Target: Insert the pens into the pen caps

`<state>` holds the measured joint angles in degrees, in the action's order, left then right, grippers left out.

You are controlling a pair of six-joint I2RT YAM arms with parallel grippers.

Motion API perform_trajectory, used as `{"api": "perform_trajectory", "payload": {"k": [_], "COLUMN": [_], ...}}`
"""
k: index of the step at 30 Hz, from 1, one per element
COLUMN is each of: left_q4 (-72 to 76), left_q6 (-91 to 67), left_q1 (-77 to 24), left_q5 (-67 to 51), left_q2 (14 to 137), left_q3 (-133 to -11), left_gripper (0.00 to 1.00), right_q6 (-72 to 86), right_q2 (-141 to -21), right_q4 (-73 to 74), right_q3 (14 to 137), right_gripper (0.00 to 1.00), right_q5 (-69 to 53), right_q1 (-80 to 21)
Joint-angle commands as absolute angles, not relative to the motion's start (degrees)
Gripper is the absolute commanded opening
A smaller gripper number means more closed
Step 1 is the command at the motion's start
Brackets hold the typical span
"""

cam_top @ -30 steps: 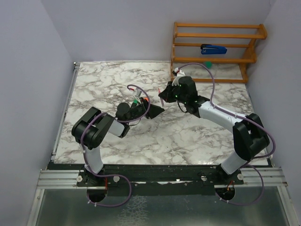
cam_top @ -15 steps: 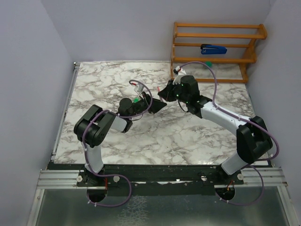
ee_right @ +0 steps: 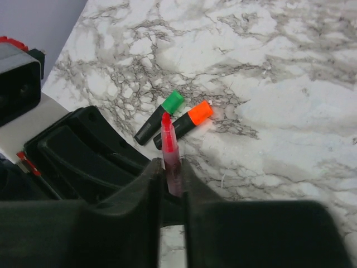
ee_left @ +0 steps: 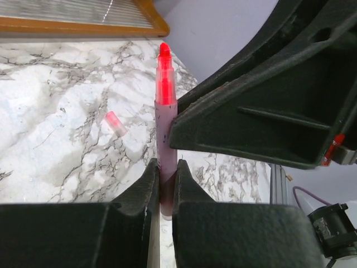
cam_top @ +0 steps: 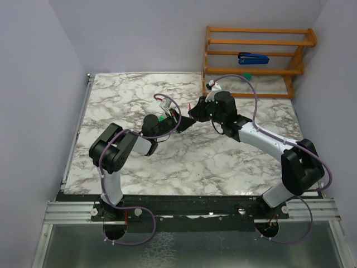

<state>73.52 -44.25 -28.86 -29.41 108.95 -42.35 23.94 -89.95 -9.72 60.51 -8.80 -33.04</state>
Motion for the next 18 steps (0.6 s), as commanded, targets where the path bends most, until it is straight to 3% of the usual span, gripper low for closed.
{"api": "perform_trajectory", "payload": {"k": [1,5,7,8,9,11,14,18], "left_q4": [66.97,55.18,47.94,44.74,41.84,36.22,29.17,23.19], "left_q6": [-39.5,-33.01,-28.84,-27.14,-25.67,-22.89,-18.99,-16.59], "left_q1": [-28.48,-28.48,-28.48,-28.48,-28.48,-28.6,-29.27,-29.88], "left_q5": [-27.4,-24.24,-21.52,-20.06,-18.65,-15.7,-9.94,-4.35], "left_q2": [107.75,103.5,100.9,99.52,98.22,95.55,92.16,89.26], "left_q3": [-42.47,-42.58,-42.91,-42.97,-42.91,-42.89,-42.57,-42.27], "left_gripper": [0.0,0.0,0.0,0.0,0.0,0.0,0.0,0.0], "right_q6": [24.06,23.72,25.4,26.76,28.6,31.95,31.11,27.77], "right_q2": [-86.35,-83.52,-80.97,-80.08,-79.87,-82.06,-90.69,-101.08], "right_q4": [-8.9,-2.82,-1.26,-0.41,2.91,11.31,23.08,28.75], "right_q3": [60.17,60.81,59.0,58.15,58.07,61.4,69.09,75.39], "right_gripper": [0.37,0.81,0.93,0.94,0.93,0.8,0.69,0.4], "right_q5": [-3.68,8.74,13.34,13.18,12.45,11.03,9.28,6.92], "right_q1": [-33.37,-32.85,-30.53,-28.29,-25.71,-20.36,-16.25,-16.1]}}
